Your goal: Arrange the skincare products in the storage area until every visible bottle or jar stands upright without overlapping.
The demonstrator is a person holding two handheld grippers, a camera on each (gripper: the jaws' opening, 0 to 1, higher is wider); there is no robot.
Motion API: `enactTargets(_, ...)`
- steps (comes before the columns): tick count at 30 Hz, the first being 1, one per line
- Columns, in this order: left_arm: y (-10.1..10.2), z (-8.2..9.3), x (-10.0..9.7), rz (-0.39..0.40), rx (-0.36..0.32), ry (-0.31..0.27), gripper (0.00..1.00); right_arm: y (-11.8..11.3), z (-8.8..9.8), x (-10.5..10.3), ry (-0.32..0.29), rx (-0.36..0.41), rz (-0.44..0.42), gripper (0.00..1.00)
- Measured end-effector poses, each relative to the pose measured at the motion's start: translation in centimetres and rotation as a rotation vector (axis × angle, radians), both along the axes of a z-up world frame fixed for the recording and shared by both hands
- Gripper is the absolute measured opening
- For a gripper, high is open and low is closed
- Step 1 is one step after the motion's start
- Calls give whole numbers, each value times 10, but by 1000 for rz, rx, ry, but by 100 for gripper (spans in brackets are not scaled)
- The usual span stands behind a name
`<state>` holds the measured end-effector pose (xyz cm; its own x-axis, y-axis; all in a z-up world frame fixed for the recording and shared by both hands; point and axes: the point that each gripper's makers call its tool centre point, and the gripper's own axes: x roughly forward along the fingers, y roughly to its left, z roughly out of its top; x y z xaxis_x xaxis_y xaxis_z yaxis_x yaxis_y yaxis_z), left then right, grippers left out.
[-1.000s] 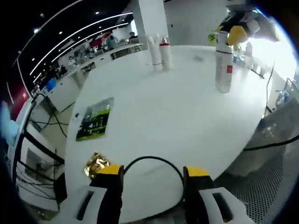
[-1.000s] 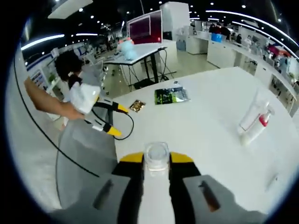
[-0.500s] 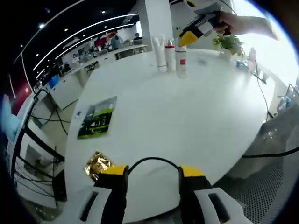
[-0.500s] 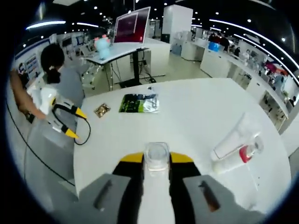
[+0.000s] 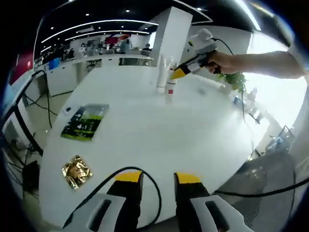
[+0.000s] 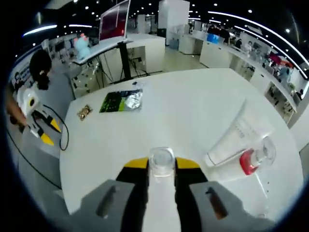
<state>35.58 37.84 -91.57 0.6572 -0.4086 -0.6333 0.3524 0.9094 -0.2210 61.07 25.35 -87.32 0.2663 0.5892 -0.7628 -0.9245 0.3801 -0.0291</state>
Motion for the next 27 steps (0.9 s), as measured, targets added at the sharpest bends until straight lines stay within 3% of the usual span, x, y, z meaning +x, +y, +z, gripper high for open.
enactTargets(7,3,4,7,-11,50,-63,40,-7,-8,19,-58,-29,9,19)
enactTargets(13,5,-1,5,-9,65,-39,39,-11,-13,34,-106,-46,30,19)
enactTargets(16,6,-3,5,-2,70,-31,39,-7,-12,43,-123,-20,25,19)
enactTargets(24,8,-7,3,0,82,-13,37,-1,-12,58,-101,44,17,19)
enactTargets(27,8,-8,3,-2,87,-7,36,-2,-12,64,-105,25,22,19)
